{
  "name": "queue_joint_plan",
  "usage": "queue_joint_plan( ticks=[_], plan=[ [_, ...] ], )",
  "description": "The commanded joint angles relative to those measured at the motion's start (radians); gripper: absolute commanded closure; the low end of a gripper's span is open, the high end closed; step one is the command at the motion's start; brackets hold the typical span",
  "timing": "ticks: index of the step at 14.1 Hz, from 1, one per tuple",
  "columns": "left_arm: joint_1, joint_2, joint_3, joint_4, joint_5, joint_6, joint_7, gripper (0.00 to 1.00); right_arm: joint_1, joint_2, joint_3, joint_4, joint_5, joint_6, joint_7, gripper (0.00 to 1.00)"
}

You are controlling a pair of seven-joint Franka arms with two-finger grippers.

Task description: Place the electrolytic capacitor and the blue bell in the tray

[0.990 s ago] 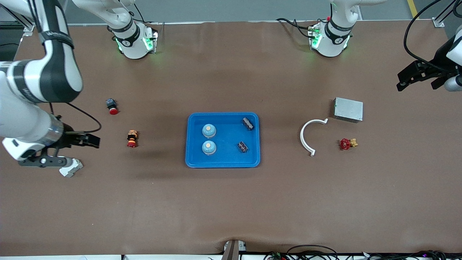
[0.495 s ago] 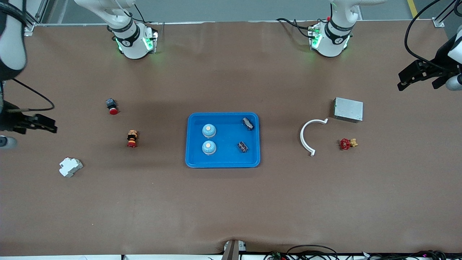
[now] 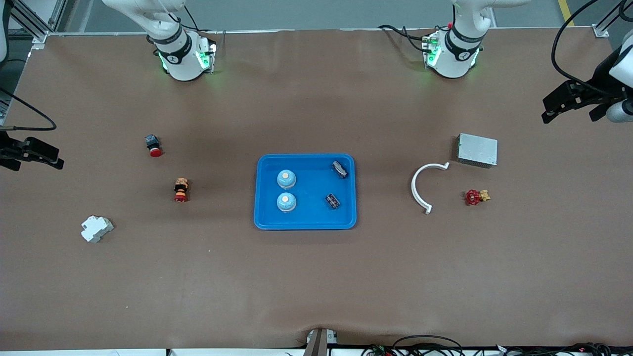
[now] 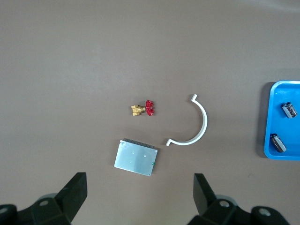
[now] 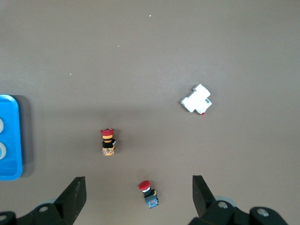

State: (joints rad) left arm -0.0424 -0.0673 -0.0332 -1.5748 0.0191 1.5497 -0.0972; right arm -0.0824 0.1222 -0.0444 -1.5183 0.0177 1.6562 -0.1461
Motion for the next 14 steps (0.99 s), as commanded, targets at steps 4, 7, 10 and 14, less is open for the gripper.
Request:
queue_joint_plan(
  ticks=[4,7,10,14],
  plan=[
    [0.009,-0.013,0.009,-0.016,-0.021,0.012,0.030,0.00,-0.033,-0.044,0.015,-0.039,0.018,-0.010,-0.004,0.00],
    [0.006,-0.009,0.009,-0.014,-0.021,0.010,0.030,0.00,-0.030,-0.052,0.017,-0.059,0.019,-0.010,0.034,0.00],
    [-0.001,-0.003,0.007,-0.001,-0.021,0.012,0.028,0.00,-0.027,-0.055,0.018,-0.060,0.021,-0.024,0.056,0.00],
    [0.003,0.000,0.007,0.004,-0.021,0.012,0.028,0.00,-0.031,-0.053,0.017,-0.060,0.021,-0.045,0.082,0.00]
  ],
)
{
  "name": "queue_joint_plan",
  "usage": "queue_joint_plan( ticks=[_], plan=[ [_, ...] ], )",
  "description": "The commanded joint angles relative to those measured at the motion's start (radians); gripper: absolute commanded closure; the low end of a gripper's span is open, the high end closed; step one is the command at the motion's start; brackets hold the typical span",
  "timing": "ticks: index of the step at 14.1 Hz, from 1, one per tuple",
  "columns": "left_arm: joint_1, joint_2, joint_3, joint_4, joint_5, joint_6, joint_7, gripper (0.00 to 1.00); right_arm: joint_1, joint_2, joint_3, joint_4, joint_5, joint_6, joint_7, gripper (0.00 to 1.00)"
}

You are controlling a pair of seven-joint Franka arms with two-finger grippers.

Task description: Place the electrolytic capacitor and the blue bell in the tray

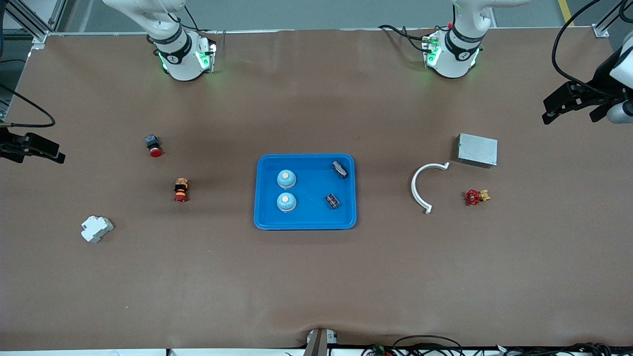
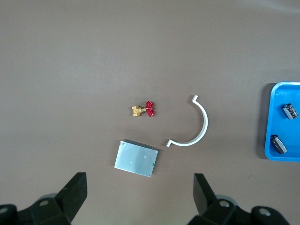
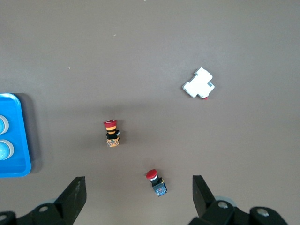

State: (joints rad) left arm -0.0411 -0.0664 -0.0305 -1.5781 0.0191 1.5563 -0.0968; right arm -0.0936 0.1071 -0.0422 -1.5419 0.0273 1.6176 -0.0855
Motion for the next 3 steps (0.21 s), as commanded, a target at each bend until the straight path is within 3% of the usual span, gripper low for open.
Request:
queue_joint_plan(
  ticks=[1,3],
  plan=[
    [0.003,-0.001,0.004,0.006,-0.022,0.005,0.028,0.00,-0.021,-0.038,0.015,-0.037,0.011,-0.007,0.023,0.00],
    [0.001,-0.001,0.004,0.006,-0.021,0.005,0.026,0.00,-0.020,-0.038,0.015,-0.037,0.011,-0.019,0.046,0.00]
  ],
)
